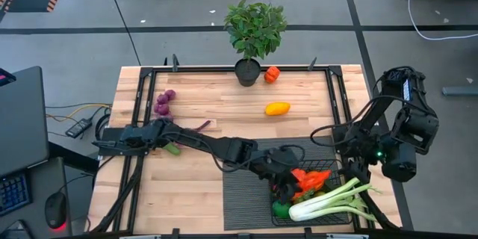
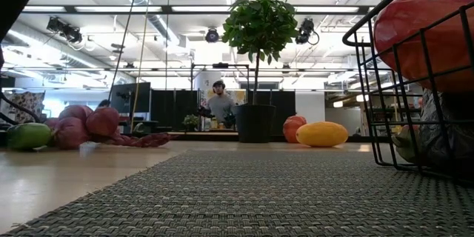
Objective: Build produce basket
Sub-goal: Put the orange carrot into the black wire basket, then put the yellow mango into the black wire basket
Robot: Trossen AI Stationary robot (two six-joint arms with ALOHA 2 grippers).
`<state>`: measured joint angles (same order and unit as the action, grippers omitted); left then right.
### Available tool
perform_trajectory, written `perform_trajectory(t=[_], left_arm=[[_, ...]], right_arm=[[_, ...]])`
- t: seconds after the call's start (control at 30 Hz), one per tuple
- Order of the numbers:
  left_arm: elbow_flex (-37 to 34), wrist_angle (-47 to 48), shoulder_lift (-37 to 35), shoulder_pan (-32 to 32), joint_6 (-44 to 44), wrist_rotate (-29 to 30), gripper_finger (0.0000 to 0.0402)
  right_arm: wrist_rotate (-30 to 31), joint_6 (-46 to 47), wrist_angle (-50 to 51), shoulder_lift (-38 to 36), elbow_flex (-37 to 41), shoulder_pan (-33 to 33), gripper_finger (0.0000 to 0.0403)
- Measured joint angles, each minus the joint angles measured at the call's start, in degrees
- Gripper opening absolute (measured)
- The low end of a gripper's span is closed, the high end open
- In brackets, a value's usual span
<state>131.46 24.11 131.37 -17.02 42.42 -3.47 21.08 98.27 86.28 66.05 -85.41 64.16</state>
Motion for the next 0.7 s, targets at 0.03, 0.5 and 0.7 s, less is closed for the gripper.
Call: perform_trajectory(t=[0.03,0.5,0.7], left_arm=[[0.0,0.22,0.0,0.0,0.28,0.01,0.0163],[-0.06,12.1,-2.71,4.06,-1.64,0.01,0.0276],[-0.07,26.46,-6.06,8.86,-3.97,0.27,0.0249]], right_arm=[[0.0,0.52,0.0,0.02,0.0,0.0,0.0346],[1.97,2.88,-1.8,1.71,0.0,0.0,0.0346],[1.95,1.74,-1.78,3.43,0.0,0.0,0.0346]])
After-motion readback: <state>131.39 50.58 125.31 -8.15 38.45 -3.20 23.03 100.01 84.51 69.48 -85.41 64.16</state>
